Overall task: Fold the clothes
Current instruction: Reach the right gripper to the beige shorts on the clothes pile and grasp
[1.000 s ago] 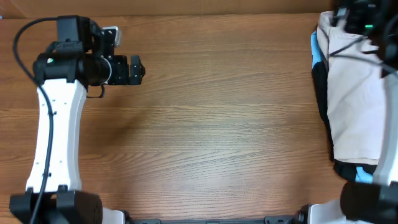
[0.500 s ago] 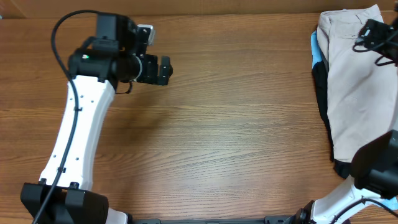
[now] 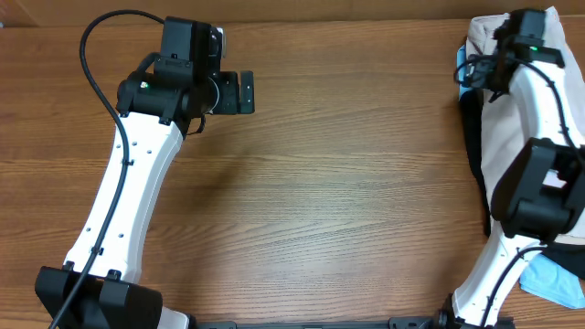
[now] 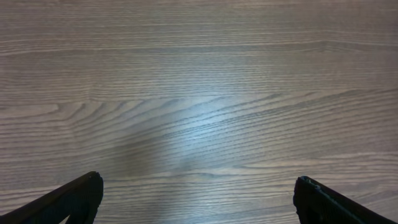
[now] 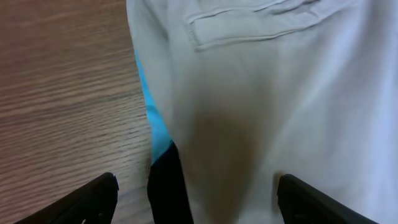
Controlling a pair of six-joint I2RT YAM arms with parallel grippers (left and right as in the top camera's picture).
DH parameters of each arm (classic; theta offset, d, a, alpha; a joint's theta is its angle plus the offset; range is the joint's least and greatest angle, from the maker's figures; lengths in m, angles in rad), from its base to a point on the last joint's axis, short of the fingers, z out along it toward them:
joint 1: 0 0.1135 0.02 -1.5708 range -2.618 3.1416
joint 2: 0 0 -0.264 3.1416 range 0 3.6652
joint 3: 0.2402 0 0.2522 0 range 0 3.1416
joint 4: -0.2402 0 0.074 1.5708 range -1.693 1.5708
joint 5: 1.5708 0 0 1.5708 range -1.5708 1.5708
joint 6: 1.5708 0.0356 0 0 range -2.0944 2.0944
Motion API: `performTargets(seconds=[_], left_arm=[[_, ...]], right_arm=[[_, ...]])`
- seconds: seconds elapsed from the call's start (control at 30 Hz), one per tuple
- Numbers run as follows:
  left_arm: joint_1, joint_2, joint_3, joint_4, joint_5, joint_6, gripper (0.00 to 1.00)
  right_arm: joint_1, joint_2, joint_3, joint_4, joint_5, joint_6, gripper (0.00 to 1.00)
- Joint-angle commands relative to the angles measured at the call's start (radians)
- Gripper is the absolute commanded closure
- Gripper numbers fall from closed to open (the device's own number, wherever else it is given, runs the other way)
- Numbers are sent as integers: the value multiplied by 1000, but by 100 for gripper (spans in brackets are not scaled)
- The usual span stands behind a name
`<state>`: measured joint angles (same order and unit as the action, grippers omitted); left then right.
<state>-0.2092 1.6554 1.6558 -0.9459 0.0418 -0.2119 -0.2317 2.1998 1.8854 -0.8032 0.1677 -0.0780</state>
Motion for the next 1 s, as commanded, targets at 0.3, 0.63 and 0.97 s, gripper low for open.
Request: performTargets(seconds=[0.3, 0.63, 0.97], left_arm=[[-1, -6, 17, 10, -53, -27, 0], [-1, -4, 17, 10, -79, -27, 0], [16, -6, 72, 23, -112, -8, 0]], right_arm=[[-13, 41, -8, 5, 177, 0, 30], [-16, 41, -7, -3, 178, 3, 83], [0, -110, -2, -18, 197, 86, 96]])
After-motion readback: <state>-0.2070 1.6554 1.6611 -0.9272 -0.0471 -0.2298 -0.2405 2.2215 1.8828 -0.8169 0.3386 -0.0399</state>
